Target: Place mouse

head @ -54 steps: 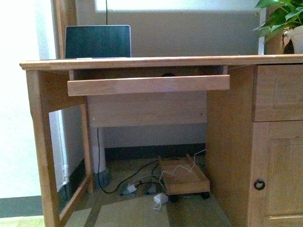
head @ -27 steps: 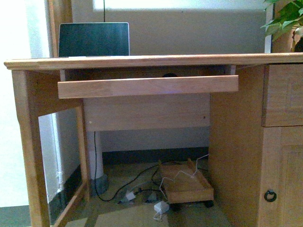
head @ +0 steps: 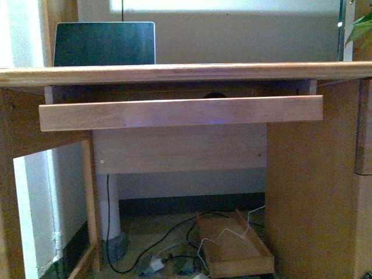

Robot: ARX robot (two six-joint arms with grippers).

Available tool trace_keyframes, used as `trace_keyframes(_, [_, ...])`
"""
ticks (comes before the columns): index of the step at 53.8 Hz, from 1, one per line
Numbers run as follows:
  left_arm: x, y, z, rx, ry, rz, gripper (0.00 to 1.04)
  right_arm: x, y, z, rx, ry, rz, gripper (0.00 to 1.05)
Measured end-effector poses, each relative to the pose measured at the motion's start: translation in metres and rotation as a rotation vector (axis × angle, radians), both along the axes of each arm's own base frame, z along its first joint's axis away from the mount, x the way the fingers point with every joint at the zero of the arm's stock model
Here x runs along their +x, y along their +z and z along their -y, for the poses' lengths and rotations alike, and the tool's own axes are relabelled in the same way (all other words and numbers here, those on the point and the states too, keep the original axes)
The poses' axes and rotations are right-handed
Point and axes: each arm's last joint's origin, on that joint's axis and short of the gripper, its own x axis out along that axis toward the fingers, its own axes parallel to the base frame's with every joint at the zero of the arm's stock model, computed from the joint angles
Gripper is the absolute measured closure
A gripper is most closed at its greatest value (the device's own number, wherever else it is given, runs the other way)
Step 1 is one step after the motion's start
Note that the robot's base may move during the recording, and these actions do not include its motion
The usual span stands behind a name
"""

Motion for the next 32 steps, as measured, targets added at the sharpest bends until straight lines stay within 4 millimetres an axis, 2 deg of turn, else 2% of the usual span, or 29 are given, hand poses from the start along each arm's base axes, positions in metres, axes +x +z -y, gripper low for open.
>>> trace_keyframes(32, [-0.0001,0.0001,0.0,0.0,0.0,0.001,0.08,0.0,0.0,0.0,0.0,0.001,0.0,0.07])
